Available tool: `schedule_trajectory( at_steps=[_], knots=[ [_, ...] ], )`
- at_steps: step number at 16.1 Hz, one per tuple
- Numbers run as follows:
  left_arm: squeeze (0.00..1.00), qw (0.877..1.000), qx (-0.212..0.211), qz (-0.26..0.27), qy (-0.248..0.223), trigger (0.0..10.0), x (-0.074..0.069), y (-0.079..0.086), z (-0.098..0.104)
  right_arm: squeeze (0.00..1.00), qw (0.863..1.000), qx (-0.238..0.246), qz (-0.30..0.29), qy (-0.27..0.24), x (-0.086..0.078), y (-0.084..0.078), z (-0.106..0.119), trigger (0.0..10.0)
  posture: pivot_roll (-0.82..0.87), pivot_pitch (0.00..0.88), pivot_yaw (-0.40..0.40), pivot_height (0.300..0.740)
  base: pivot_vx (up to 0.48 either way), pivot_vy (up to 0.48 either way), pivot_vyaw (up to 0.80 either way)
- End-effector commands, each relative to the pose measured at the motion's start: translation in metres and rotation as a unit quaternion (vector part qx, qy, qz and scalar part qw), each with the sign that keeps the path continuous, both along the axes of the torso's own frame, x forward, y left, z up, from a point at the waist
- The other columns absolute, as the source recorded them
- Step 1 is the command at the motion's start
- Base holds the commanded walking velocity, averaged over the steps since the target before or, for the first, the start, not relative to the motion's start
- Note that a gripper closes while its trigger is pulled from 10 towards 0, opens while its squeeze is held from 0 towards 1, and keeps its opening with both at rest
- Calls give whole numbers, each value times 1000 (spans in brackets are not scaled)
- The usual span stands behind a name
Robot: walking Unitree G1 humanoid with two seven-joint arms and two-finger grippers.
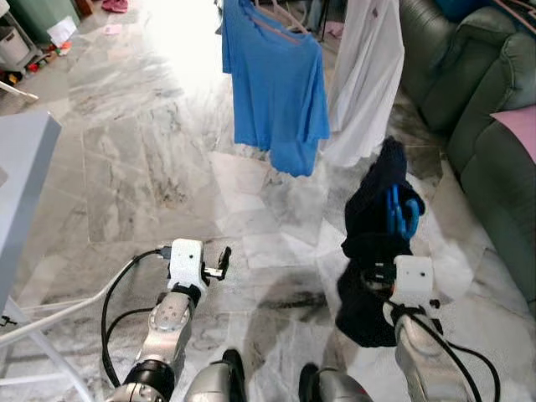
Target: Hang hanger
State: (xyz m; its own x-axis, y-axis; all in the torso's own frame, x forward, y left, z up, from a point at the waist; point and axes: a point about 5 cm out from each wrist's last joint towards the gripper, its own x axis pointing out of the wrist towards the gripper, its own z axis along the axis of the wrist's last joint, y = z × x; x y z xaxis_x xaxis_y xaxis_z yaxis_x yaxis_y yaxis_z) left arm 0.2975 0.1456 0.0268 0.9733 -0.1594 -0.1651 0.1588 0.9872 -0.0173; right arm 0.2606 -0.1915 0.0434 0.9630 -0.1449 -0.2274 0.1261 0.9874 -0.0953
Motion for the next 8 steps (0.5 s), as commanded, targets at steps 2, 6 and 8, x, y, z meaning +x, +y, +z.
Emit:
schedule_trajectory(
  at_steps=[2, 6, 8],
  knots=[
    [0, 1000, -11, -1, 6, 10000, -3, 1, -2, 0, 1000, -13, 6, -26, 1, 2, 13, 10000, -207, 174, 46, 740, 148, 0, 0],
    [0, 999, -35, -8, -18, 10000, 7, -10, 14, 0, 999, -3, 5, -43, 6, 1, 25, 10000, -207, 173, 45, 740, 345, 0, 0],
    [0, 998, -48, -8, -35, 10000, 12, -14, 24, 0, 999, -5, 6, -41, 6, -1, 26, 10000, -209, 149, 40, 740, 360, 0, 0]
  ],
)
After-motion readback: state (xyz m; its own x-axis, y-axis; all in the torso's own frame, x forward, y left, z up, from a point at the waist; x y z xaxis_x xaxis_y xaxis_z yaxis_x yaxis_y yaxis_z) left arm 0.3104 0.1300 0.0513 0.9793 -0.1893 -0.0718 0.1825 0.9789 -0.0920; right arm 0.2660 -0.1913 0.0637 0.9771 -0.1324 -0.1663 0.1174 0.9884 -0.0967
